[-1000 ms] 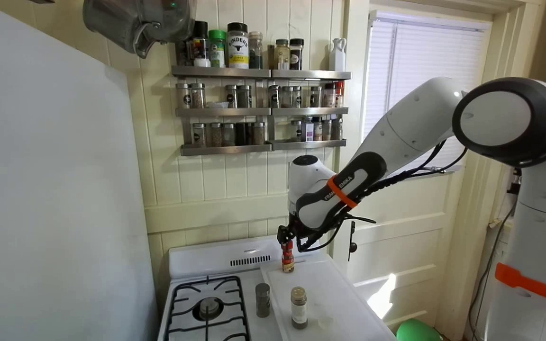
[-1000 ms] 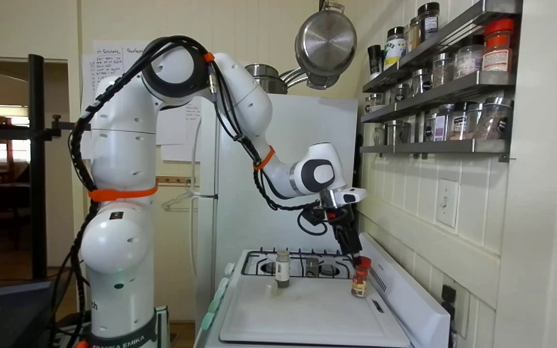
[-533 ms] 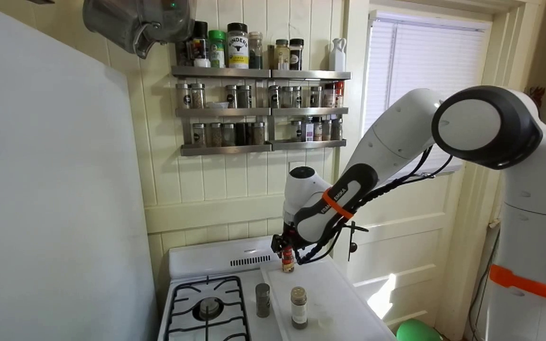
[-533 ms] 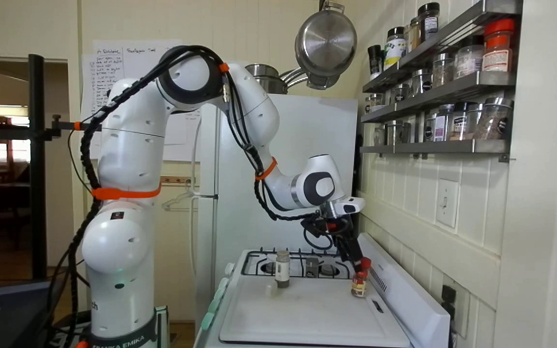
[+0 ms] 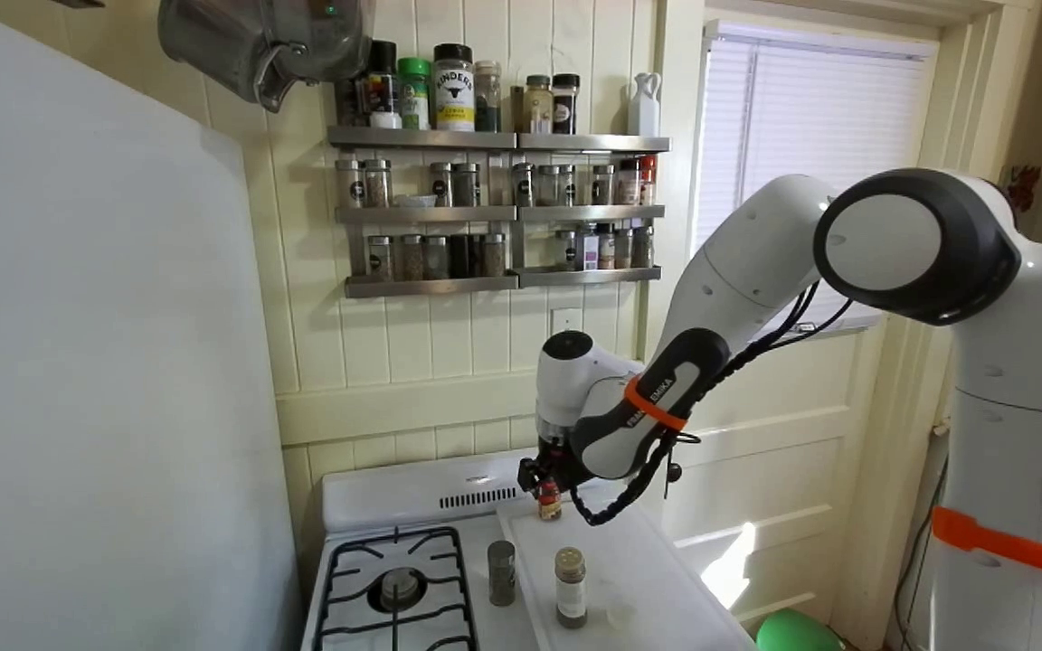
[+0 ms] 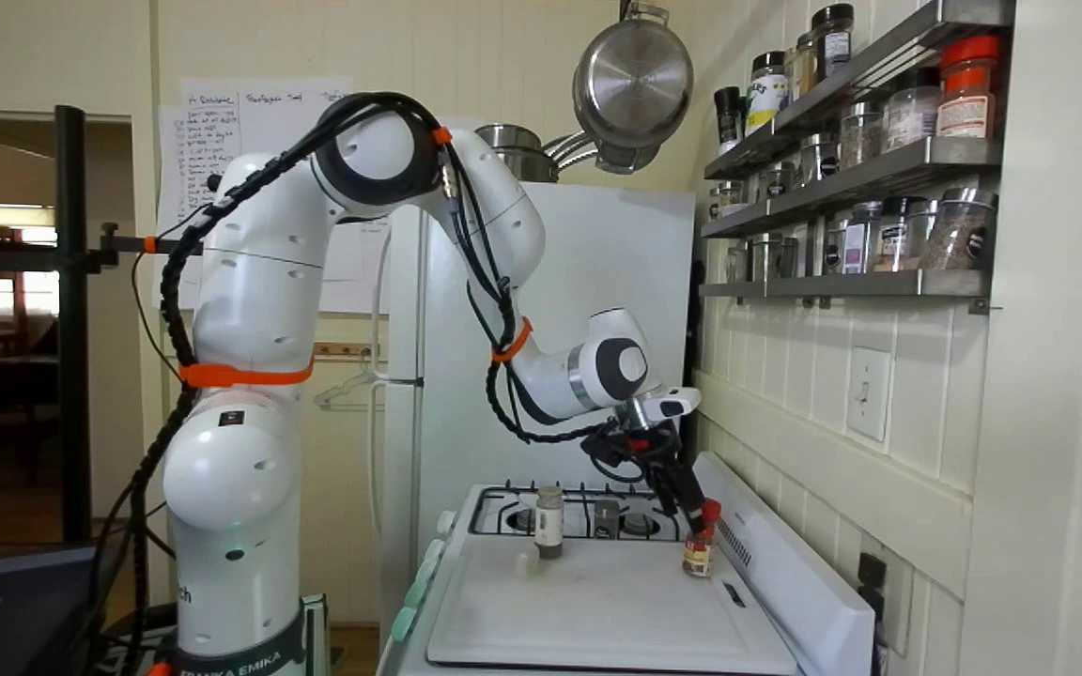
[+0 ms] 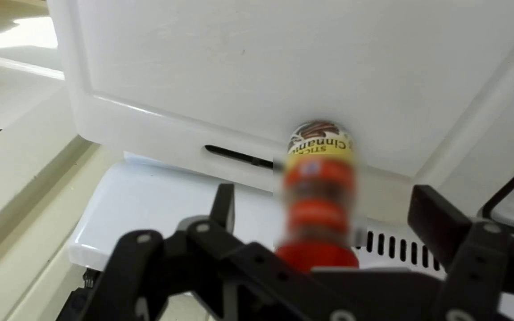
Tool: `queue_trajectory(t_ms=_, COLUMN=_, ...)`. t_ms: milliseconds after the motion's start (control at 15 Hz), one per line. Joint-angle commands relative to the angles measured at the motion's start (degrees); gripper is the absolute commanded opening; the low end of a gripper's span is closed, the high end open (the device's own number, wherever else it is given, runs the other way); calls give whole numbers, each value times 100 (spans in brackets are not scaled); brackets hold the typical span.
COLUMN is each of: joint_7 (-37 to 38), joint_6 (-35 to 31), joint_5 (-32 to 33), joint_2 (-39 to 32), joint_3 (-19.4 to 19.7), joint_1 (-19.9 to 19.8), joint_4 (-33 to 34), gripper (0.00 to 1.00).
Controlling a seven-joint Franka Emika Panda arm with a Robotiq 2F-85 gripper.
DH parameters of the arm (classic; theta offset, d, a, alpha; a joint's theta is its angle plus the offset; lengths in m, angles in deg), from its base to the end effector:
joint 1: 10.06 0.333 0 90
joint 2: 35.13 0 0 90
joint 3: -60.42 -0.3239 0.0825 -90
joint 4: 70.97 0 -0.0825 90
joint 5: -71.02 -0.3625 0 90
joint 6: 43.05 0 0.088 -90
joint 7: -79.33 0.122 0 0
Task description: Put the orange bottle on the shelf
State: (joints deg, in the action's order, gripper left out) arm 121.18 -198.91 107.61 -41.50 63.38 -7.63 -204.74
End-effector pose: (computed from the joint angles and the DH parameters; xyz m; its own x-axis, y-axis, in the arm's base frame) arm 0.5269 0.0134 0.3229 0.9182 -0.1366 0.3717 -0.2179 -0.9581 0.1862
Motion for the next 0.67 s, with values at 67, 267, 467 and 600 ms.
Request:
queue_trajectory(t_ms=67, joint_7=772, joint_6=-240, joint_5=724, joint_2=-151, joint_3=71, joint_1=66, joint_4=-49, gripper=100)
queue_trajectory(t_ms=267, joint_7=1326, joint_6=-362, joint_5=1249, joint_2=-269, joint_3=114, joint_1=93, joint_4=32, gripper=100)
queue_trajectory(t_ms=467, joint_7=1866, joint_6=-556, joint_5=1805, joint_2=-345, joint_3=174, joint_1=89, joint_4=92, gripper=100)
queue_trajectory(t_ms=600, joint_7=2110, joint_6=-609, joint_5=2091, joint_2=-400, joint_3=196, joint_1=82, joint_4=134, gripper=100)
